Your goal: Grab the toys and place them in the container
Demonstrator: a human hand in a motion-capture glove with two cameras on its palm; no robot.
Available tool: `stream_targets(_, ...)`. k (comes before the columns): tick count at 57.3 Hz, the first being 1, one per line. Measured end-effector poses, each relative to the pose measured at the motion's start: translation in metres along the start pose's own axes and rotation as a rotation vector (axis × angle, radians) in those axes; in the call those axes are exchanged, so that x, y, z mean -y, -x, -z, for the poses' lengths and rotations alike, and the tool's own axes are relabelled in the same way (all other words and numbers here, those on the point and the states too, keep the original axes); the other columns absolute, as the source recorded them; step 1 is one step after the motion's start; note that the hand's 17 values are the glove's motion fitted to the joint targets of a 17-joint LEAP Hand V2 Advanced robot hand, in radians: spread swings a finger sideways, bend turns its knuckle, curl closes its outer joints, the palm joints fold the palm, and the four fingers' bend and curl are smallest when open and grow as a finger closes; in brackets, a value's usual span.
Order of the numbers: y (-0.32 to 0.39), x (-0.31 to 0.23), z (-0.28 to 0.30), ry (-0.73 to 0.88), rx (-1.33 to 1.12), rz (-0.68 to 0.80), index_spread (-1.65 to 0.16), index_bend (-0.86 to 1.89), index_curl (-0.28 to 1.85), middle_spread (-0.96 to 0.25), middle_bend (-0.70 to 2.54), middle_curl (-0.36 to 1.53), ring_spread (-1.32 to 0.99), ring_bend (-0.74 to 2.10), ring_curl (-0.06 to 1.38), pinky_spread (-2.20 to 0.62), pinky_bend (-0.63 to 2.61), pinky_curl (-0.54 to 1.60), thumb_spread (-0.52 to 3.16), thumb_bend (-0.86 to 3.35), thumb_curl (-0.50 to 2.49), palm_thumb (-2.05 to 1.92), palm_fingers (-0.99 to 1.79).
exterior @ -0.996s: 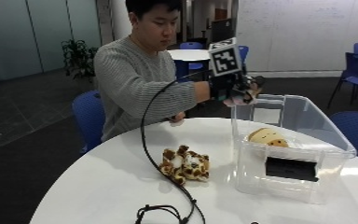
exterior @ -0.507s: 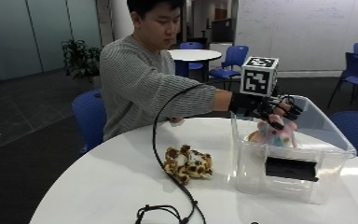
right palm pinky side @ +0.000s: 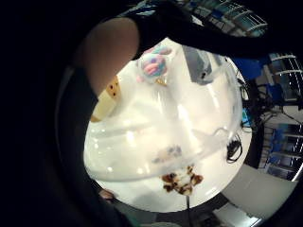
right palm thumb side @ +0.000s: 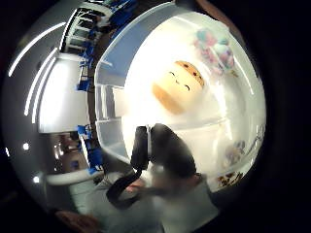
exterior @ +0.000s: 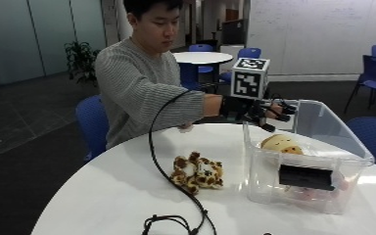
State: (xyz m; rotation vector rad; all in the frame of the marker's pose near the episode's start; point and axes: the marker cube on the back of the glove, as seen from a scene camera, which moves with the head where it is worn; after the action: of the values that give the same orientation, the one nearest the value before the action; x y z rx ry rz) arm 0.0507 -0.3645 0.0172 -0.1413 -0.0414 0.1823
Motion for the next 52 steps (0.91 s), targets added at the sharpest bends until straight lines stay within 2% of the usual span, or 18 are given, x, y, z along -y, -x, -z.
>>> stream_targets(12, -0.067, -0.075, 0.032, -0.058, -0.075, -0.067, -0.41, 0.19, 0.55, -0.12, 0.09, 0.27, -0.04, 0.11, 0.3, 0.07, 0.78, 0.34, 1.33, -0.03, 0.35, -0.03, -0.24)
stream_targets(22, -0.119, -0.119, 0.024, 0.028, -0.077, -0.171, -0.4, 0.21, 0.53, -0.11, 0.1, 0.23, -0.03, 0.12, 0.25, 0.07, 0.75, 0.33, 1.35, -0.02, 0.32, -0.02, -0.22)
stream_targets(31, -0.121, -0.136, -0.031, 0.094, -0.042, -0.158, -0.39, 0.18, 0.5, -0.11, 0.09, 0.2, -0.02, 0.13, 0.22, 0.07, 0.78, 0.34, 1.35, -0.02, 0.31, -0.02, -0.22)
stream_targets(40, -0.119, -0.151, -0.126, 0.304, -0.073, -0.156, -0.39, 0.15, 0.46, -0.11, 0.08, 0.18, -0.02, 0.15, 0.2, 0.07, 0.85, 0.36, 1.36, -0.02, 0.3, -0.02, -0.22)
stream_targets(46, -0.114, -0.158, -0.148, 0.215, -0.204, -0.161, -0.38, 0.11, 0.41, -0.1, 0.06, 0.16, -0.02, 0.19, 0.21, 0.06, 0.94, 0.39, 1.36, -0.01, 0.29, -0.01, -0.22)
stream_targets(52, -0.117, -0.158, -0.148, 0.195, -0.18, -0.172, -0.38, 0.1, 0.36, -0.11, 0.06, 0.14, -0.03, 0.27, 0.24, 0.05, 1.05, 0.41, 1.35, -0.01, 0.3, 0.02, -0.18)
